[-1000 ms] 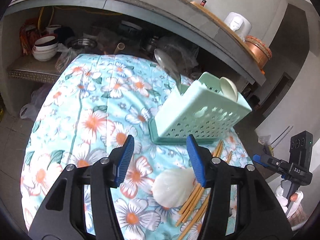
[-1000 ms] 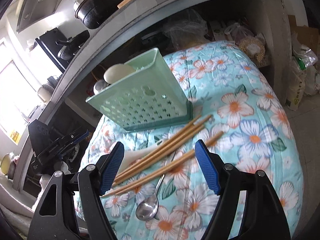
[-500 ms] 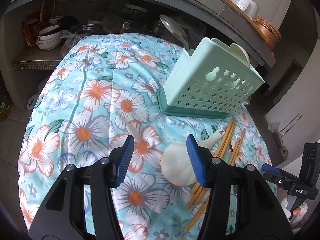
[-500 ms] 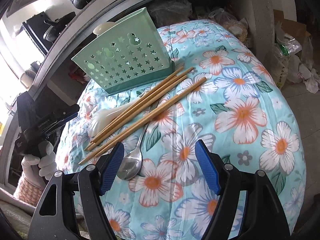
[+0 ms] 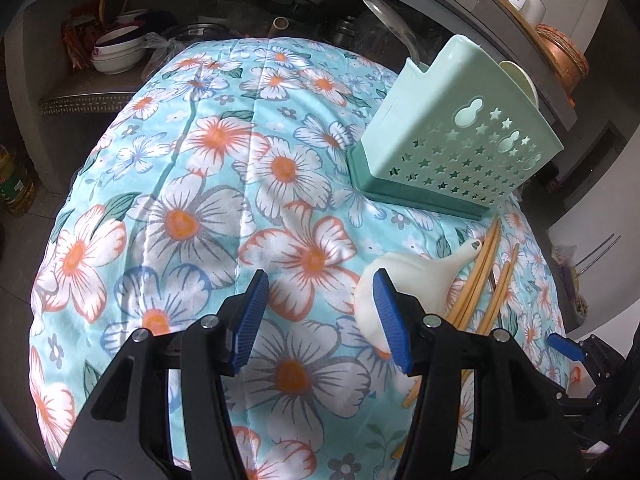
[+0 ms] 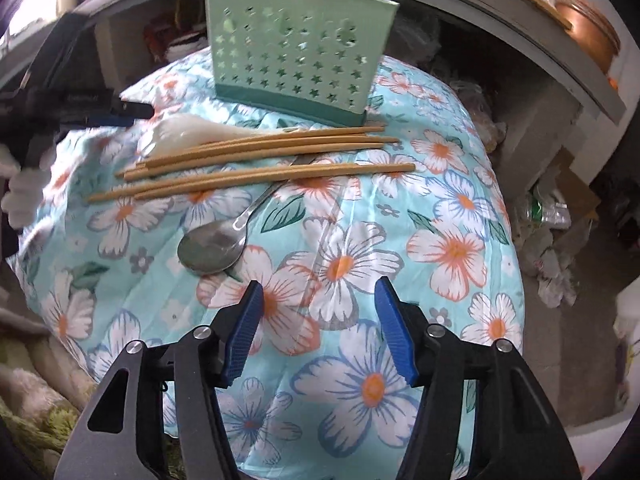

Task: Organize utensils
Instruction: 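Move the left gripper to the second white ladle while the right gripper approaches a metal spoon, then grasp the white ladle with the left gripper while the right gripper grasps the metal spoon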

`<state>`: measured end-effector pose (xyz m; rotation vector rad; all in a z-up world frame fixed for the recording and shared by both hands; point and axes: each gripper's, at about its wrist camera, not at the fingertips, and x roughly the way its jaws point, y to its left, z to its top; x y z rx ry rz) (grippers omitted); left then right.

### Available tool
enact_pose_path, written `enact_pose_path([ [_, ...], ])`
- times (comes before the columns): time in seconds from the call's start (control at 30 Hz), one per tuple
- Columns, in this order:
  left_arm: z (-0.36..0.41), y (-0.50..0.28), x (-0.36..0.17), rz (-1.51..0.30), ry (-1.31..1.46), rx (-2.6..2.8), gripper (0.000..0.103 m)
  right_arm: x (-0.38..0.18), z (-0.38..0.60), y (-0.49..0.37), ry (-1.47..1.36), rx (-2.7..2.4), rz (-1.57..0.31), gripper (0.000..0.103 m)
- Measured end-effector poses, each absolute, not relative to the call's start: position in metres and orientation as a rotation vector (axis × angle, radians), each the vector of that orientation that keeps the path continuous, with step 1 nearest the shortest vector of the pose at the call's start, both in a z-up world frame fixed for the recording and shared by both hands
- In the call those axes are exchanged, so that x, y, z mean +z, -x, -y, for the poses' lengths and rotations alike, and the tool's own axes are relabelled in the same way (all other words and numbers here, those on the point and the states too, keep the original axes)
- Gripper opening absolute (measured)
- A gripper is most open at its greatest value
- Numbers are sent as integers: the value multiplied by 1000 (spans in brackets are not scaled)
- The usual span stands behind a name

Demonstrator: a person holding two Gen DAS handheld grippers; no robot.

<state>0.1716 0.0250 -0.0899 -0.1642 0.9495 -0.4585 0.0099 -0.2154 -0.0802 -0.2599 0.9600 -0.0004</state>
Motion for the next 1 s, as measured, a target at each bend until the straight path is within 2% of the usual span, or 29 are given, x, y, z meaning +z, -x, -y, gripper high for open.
enact_pose_path([
  [0.07,-25,-172,-92,-950,161,-458,52,-85,203,-12,364,21,-956,46],
  [0.2,-23,-174,-93,-946,150,-465,52,-85,183,-12,540,67,-920,46],
  [0.5,-25,-177,-96,-944,166,-487,52,-85,148,-13,633,187,-866,43],
  [0.6,-29,-176,-93,-948,188,-513,52,-88,140,-18,623,194,-860,30],
  [0.67,-32,-174,-89,-952,212,-548,52,-90,136,-19,608,204,-868,14],
  [0.7,-34,-174,-88,-958,229,-571,52,-91,134,-18,603,204,-868,11],
  [0.87,-38,-167,-84,-984,291,-655,50,-90,137,-16,529,189,-867,10],
  [1.0,-15,-149,-75,-919,30,-677,50,-89,143,-16,458,178,-875,10],
])
